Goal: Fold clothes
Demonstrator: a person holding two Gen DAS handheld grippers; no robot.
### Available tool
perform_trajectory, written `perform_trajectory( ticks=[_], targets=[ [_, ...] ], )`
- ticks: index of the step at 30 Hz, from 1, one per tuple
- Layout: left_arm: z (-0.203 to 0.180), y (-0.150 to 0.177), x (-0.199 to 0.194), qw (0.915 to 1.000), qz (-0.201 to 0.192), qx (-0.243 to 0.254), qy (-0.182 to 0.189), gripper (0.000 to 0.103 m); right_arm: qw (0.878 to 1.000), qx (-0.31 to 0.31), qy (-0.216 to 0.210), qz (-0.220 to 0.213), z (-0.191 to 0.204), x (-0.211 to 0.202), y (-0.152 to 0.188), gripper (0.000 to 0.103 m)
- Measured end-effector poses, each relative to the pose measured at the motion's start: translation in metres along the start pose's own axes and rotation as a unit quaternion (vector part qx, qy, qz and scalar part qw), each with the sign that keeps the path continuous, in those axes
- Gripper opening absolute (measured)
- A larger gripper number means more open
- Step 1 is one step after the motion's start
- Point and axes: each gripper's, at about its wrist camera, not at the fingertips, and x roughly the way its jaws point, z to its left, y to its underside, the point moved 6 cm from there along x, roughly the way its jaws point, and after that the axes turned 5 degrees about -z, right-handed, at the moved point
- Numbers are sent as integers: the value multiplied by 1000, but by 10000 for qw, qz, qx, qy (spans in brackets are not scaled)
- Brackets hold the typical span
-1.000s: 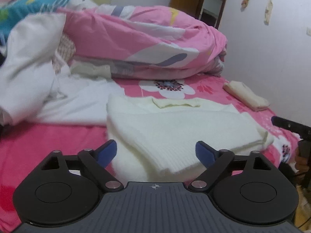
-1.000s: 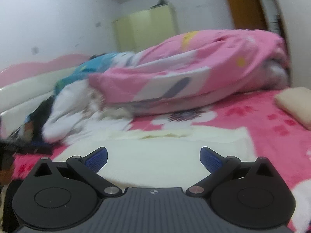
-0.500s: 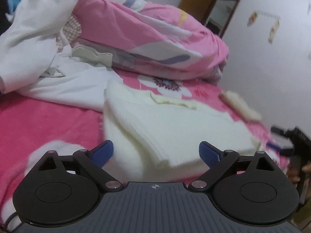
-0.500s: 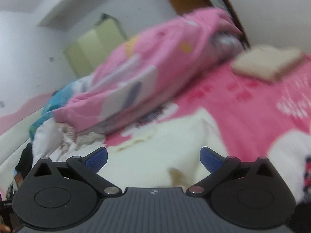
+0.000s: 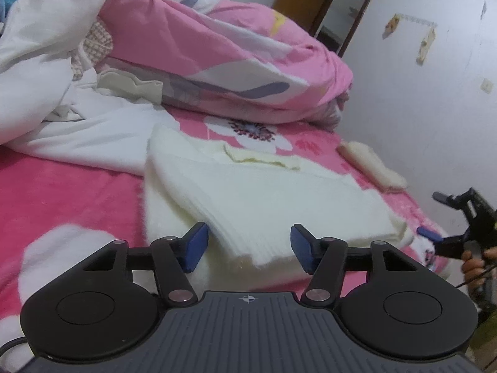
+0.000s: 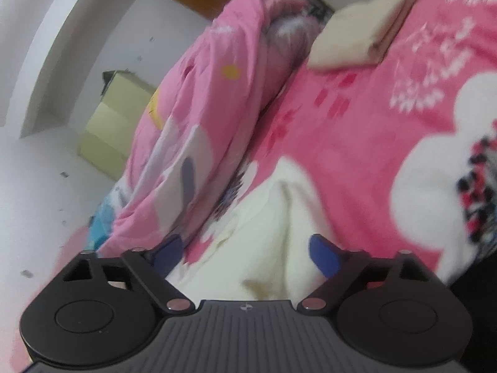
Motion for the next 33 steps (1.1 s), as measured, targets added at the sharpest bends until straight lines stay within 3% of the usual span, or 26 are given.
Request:
perform_trajectory(
  ticks=[3, 7, 10, 12, 17, 19, 21, 24, 33],
  targets=[
    [-1, 1, 2, 9999, 38, 64, -93, 57, 9996, -100, -141, 228, 9, 9, 7, 81],
    [-2, 3, 1, 9997, 88, 147, -155, 55, 9985, -232, 10, 489, 11, 26, 14, 78],
    [-3, 5, 1, 9996, 117, 209, -171, 55, 9972, -204, 104, 718, 8, 38, 20, 69],
    [-2, 6, 2, 9995, 126, 212, -189, 55, 9963, -223, 76, 828, 9, 42, 25, 57],
    [0, 9, 7, 9995, 99, 169, -242, 54, 9954, -238, 121, 915, 9, 50, 27, 45],
    [0, 9, 8, 9994, 62, 210, -276, 49, 9952, -235, 165, 939, 7, 52, 27, 37],
    [1, 5, 9, 9994, -10, 203, -281, 28, 9948, -282, 217, 953, 7, 54, 27, 29],
    [7, -14, 16, 9998, -178, -60, -96, 14, 9950, -412, 166, 892, 11, 55, 25, 11],
    [24, -71, 35, 9930, -681, -845, 460, 10, 9954, -693, -385, 541, 50, 70, -13, 7]
  ],
)
